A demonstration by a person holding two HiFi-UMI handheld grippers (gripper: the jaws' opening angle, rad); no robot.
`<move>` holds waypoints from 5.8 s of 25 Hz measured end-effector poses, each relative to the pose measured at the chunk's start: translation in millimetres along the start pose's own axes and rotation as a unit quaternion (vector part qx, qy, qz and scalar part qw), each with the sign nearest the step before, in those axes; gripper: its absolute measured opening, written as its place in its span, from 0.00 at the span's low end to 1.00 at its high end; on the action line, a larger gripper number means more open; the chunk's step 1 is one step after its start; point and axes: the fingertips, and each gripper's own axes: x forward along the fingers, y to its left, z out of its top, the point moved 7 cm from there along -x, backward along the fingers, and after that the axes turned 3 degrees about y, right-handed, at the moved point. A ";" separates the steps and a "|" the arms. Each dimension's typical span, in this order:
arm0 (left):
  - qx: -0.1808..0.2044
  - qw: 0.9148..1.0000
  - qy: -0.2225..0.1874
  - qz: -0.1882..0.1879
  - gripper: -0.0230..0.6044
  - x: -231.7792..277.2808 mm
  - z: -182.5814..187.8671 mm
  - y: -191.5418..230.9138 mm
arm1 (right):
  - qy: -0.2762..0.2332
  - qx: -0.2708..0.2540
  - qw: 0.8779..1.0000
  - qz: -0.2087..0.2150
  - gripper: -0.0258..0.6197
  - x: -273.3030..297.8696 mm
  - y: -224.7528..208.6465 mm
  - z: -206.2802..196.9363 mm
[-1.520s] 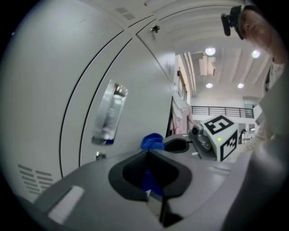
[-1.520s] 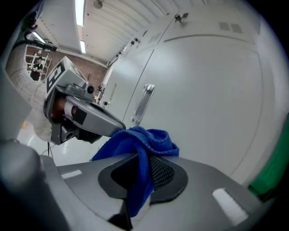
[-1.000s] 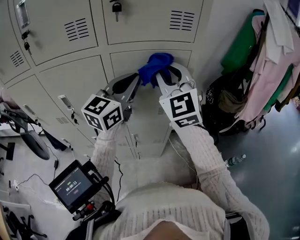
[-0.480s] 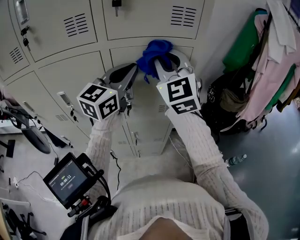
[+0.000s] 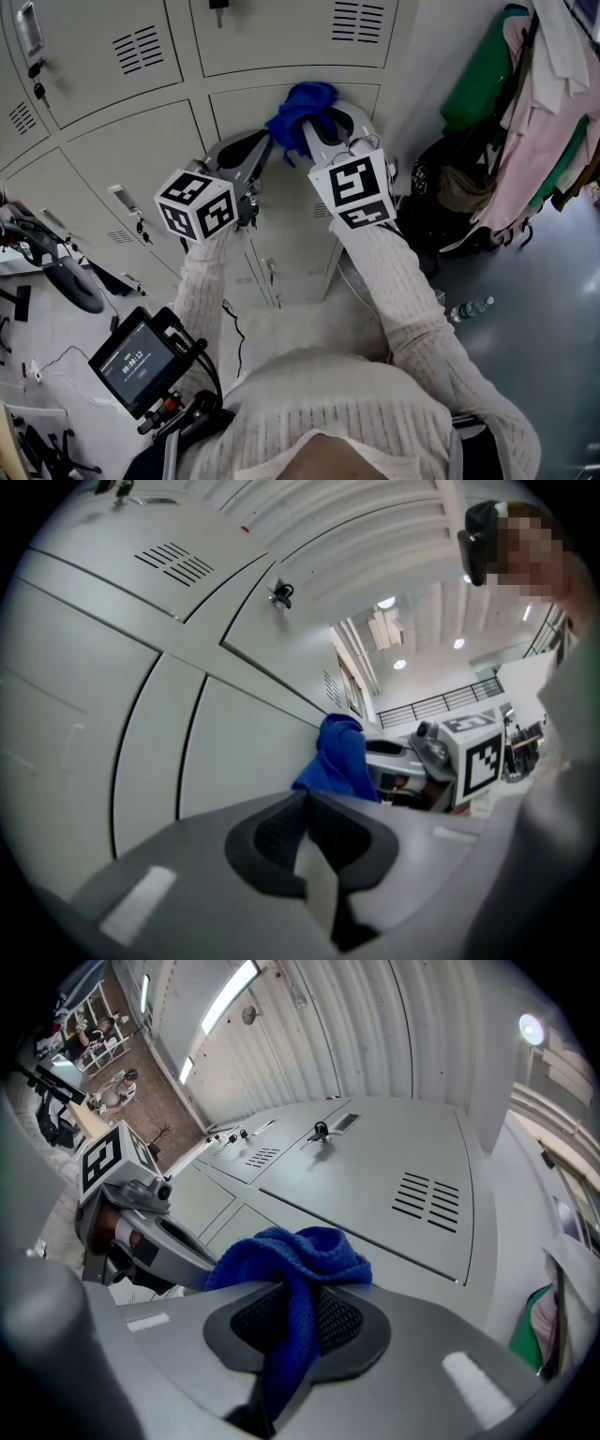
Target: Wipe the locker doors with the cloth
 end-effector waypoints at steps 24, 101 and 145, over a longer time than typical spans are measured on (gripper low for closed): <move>-0.111 0.988 0.101 -0.023 0.05 -8.6 -124.1 -33.0 | 0.136 0.078 0.985 0.077 0.12 -20.0 88.8 -129.1; -0.046 0.994 -0.005 -0.100 0.05 63.1 -6.6 -45.0 | 0.001 0.066 0.997 -0.051 0.13 -42.8 -68.6 -39.8; -0.232 0.956 0.171 -0.063 0.05 39.5 -207.3 -52.1 | 0.249 0.212 0.941 0.091 0.12 -56.4 81.4 -236.2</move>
